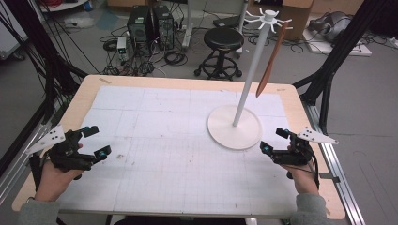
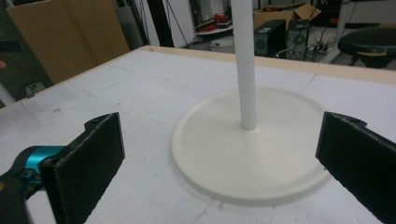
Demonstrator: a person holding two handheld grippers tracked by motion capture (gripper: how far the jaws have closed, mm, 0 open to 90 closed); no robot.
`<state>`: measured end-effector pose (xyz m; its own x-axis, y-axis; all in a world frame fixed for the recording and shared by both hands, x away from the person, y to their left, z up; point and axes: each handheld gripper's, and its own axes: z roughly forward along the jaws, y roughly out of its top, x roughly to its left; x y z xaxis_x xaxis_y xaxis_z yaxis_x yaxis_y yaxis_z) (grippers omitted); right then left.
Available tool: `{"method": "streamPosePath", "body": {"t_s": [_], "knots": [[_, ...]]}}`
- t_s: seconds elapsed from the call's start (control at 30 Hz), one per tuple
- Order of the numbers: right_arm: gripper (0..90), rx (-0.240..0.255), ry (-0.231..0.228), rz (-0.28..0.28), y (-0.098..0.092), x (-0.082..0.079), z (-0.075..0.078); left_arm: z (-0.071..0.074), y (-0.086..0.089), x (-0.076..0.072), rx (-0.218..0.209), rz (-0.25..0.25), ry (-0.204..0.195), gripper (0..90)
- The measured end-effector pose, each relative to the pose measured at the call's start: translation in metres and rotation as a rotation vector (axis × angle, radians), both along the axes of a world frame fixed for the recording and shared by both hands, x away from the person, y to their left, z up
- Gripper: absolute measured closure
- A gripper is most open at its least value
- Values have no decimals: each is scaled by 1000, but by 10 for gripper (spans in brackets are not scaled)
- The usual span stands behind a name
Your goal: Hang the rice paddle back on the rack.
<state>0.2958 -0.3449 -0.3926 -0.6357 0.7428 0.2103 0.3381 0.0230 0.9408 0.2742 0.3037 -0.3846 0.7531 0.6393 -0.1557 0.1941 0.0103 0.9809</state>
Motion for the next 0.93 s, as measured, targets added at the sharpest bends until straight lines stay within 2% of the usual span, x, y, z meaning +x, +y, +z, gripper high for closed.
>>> {"method": "streamPosePath", "body": {"t_s": [0.1,0.33,0.47,0.63,0.77,0.93], "knots": [[0,1,17,-7,-4,-3,-9,-1,0,0,0,3,5,18],[0,-1,29,-9,-4,-8,-18,-3,0,-1,21,8,9,18],[0,-35,48,-7,-2,-13,-25,-4,-1,-2,42,6,13,18],[0,-4,39,-31,-3,-24,-28,-3,-3,-5,48,1,10,18],[0,3,34,-27,-6,-31,-28,-3,-2,-6,34,6,13,18],[0,48,24,-54,-14,-30,-30,-6,-2,-6,41,8,23,18]]}}
